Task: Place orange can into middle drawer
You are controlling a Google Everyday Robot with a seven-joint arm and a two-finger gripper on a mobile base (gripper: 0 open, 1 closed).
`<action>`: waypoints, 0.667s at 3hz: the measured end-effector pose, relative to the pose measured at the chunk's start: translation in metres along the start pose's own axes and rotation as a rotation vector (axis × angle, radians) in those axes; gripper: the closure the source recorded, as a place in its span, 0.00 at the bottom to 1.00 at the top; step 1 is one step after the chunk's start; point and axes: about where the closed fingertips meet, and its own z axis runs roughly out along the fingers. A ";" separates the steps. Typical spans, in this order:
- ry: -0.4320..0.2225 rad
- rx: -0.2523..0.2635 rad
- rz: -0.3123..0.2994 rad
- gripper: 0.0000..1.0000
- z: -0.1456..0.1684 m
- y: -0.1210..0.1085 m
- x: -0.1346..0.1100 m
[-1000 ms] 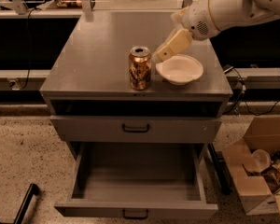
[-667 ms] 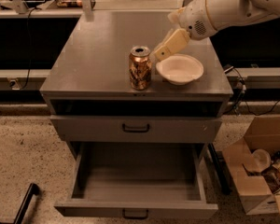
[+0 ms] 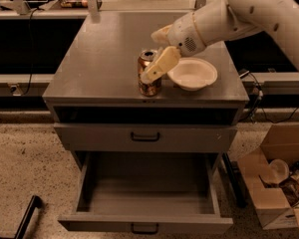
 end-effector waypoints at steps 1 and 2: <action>0.032 -0.054 -0.026 0.00 0.018 0.010 0.007; 0.023 -0.083 -0.027 0.00 0.036 0.015 0.016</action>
Offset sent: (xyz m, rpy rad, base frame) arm -0.0057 0.0109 -0.0151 -0.0313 0.0132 0.0510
